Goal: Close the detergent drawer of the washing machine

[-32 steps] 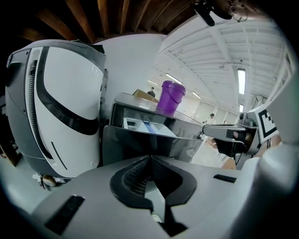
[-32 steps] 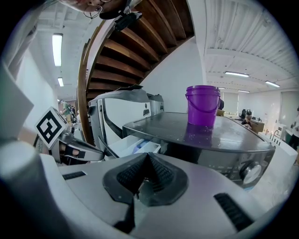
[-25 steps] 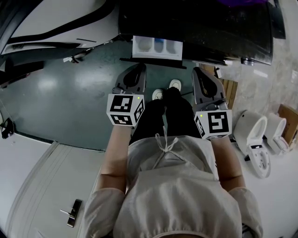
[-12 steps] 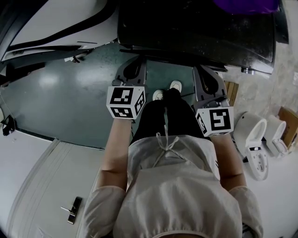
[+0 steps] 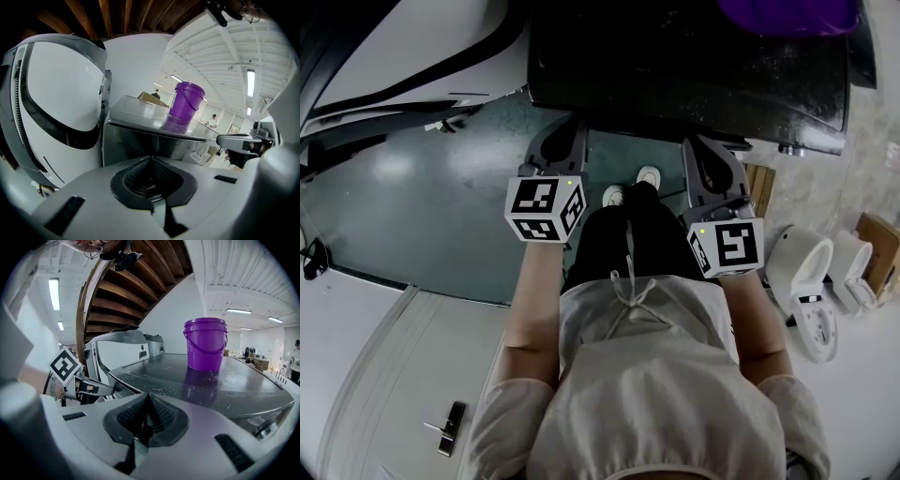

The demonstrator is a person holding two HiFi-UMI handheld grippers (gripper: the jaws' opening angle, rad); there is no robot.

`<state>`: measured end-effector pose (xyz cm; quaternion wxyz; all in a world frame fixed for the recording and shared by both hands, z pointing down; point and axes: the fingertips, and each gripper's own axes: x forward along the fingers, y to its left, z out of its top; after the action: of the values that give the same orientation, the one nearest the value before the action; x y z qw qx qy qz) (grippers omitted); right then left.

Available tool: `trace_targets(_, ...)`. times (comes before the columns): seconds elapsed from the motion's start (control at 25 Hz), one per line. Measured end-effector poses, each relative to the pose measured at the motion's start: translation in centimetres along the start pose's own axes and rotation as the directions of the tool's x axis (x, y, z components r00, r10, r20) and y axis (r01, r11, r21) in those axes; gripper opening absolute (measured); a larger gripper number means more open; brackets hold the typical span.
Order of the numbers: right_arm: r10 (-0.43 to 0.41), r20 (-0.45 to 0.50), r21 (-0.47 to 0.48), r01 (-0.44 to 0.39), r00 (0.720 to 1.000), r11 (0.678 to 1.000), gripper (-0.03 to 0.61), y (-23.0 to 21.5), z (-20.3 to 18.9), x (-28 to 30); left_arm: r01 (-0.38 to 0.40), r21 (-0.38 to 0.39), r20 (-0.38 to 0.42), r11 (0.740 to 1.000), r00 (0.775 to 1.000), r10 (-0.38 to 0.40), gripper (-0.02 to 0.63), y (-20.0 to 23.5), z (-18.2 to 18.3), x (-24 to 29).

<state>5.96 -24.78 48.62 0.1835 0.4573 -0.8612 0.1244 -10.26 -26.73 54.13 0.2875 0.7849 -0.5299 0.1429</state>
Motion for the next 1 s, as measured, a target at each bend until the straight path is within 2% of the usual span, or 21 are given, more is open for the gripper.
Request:
trace_targets(0.32, -0.004, 0.036, 0.001, 0.004, 0.999, 1.000, 0.005, 0.2, 0.4, -0.2, -0.004, 0.015, -0.030, 1.000, 1.000, 0.004, 0.018, 0.1, 0.2, 0.6)
trace_targets(0.68, -0.015, 0.040, -0.020, 0.015, 0.999, 1.000, 0.005, 0.7, 0.3, -1.8, -0.011, 0.102, 0.015, 0.995, 1.000, 0.009, 0.018, -0.3, 0.0, 0.2)
trace_targets(0.84, -0.001, 0.044, -0.045, 0.003, 0.999, 0.999, 0.005, 1.3, 1.0, -3.1, 0.034, 0.136, 0.012, 0.990, 0.999, -0.036, 0.018, -2.3, 0.2, -1.3)
trace_targets(1.0, -0.004, 0.073, -0.061, 0.009, 0.997, 0.998, 0.005, 1.7, 2.5, -4.8, 0.110, 0.194, 0.036, 0.975, 0.992, -0.119, 0.018, -5.6, 1.9, -4.1)
